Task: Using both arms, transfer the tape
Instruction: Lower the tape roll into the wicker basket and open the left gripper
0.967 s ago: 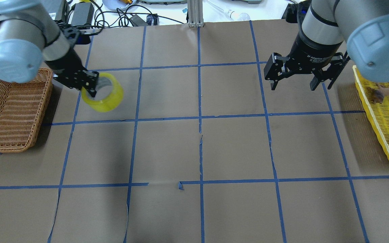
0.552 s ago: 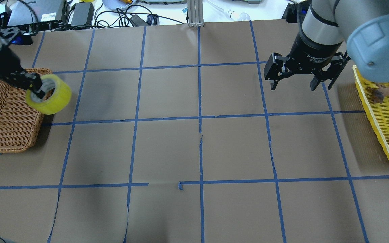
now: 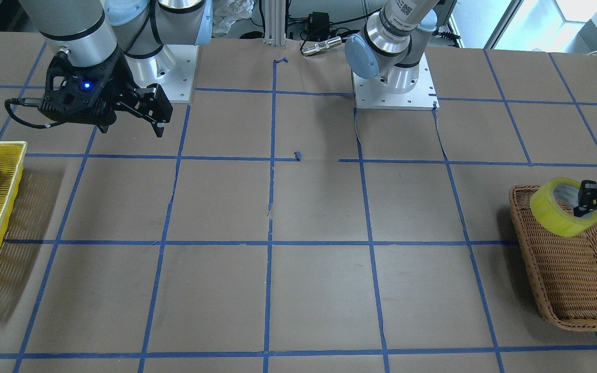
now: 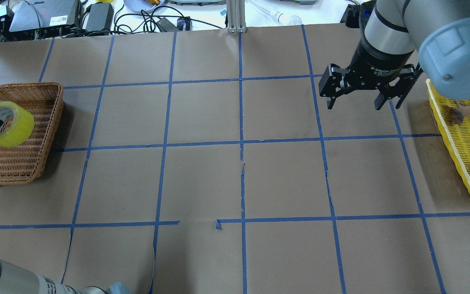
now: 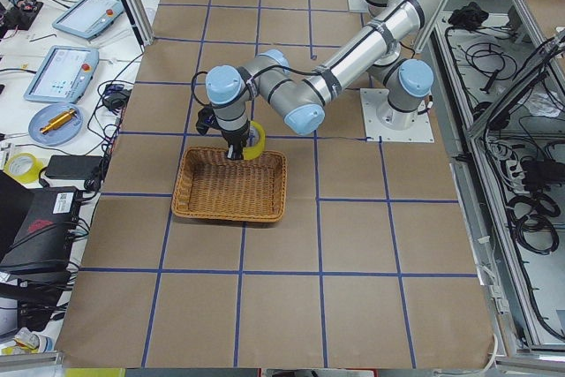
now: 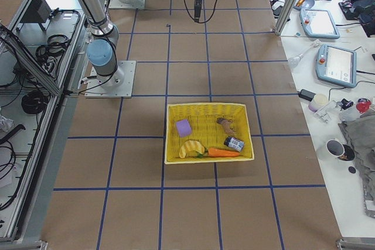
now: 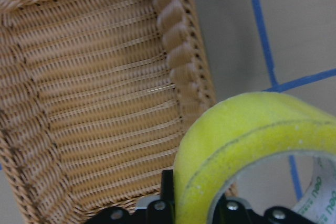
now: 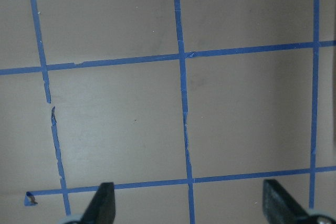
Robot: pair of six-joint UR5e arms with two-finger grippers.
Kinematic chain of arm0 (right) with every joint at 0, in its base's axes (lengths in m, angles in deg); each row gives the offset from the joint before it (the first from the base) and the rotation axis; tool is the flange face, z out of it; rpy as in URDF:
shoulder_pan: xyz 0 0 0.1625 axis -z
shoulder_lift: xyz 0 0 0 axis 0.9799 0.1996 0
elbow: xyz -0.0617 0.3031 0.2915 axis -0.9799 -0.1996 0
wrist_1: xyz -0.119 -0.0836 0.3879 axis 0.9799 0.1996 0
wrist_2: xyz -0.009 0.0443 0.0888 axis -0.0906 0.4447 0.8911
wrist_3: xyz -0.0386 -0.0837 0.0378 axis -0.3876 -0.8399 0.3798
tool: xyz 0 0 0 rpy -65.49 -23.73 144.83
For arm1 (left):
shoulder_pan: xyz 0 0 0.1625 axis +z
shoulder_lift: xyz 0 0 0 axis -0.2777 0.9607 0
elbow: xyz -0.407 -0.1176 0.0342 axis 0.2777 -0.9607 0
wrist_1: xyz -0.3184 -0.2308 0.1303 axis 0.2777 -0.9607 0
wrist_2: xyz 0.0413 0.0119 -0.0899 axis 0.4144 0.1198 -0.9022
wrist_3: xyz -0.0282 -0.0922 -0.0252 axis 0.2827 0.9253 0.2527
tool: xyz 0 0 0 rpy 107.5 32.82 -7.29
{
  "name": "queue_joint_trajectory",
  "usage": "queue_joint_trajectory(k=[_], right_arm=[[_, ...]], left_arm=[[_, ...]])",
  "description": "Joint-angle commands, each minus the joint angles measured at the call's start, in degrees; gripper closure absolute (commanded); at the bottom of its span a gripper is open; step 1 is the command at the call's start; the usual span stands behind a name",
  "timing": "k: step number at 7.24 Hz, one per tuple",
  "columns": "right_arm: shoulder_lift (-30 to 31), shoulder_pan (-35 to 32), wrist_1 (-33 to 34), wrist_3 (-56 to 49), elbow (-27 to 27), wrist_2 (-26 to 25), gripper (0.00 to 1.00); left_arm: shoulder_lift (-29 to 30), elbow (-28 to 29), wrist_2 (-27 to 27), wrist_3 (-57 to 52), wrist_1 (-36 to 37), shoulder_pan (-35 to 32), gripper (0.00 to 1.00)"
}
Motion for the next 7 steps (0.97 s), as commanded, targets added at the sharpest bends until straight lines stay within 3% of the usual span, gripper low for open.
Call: queue_joint_trajectory(k=[1,7], right_arm=[[0.00,0.00,-0.07,0.04,0.01,-0.13,0.00],[0.00,0.00,-0.07,0.04,0.37,-0.13,0.00]], left_arm=[[5.00,-0.02,-0.26,-0.50,6.70,0.29,1.00],[7.40,-0.02,-0.61,-2.35,9.55,0.29,1.00]])
